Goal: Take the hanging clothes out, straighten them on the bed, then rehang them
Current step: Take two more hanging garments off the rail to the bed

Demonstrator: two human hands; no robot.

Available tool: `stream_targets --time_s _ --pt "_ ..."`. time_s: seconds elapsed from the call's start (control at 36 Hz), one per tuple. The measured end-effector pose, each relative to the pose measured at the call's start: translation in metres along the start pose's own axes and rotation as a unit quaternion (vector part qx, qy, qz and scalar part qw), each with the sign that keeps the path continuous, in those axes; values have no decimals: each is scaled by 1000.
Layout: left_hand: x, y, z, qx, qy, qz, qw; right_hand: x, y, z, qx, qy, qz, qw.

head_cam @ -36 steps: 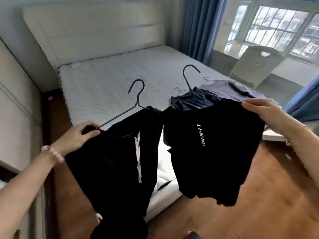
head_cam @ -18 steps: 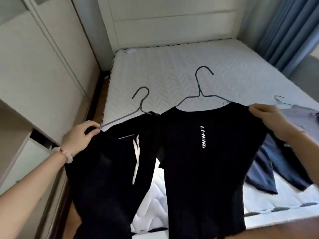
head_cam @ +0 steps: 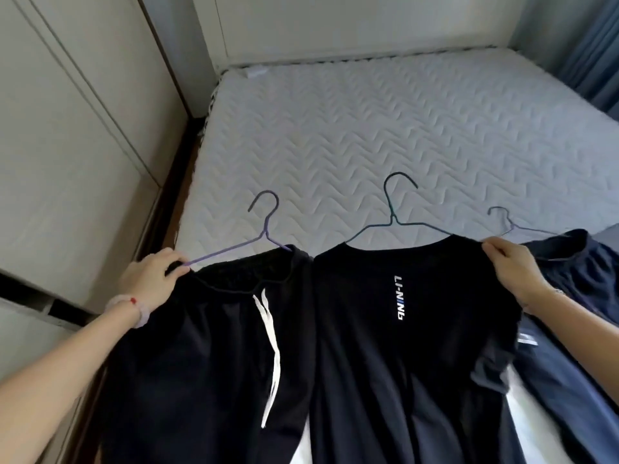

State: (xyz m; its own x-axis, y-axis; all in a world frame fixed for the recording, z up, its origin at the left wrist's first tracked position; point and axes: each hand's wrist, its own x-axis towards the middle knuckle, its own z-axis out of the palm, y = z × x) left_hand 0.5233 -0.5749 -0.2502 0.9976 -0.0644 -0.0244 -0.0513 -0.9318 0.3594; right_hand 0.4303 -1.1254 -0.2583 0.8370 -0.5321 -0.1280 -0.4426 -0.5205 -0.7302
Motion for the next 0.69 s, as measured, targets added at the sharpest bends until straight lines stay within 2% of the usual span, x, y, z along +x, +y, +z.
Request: stream_targets --time_s 0.17,0.42,0.56,0.61,0.69 --pt "55 -58 80 15 42 -78 996 49 47 91 -9 30 29 999" --pt "103 -116 152 2 63 -93 994 103 92 151 -92 63 36 993" --pt "124 -124 184 -31 78 -119 989 112 95 165 -190 32 36 981" --pt "127 -127 195 -53 53 -148 986 106 93 172 -226 11 47 973" --pt "121 -129 203 -90 9 -178 980 77 78 191 -150 -40 30 987"
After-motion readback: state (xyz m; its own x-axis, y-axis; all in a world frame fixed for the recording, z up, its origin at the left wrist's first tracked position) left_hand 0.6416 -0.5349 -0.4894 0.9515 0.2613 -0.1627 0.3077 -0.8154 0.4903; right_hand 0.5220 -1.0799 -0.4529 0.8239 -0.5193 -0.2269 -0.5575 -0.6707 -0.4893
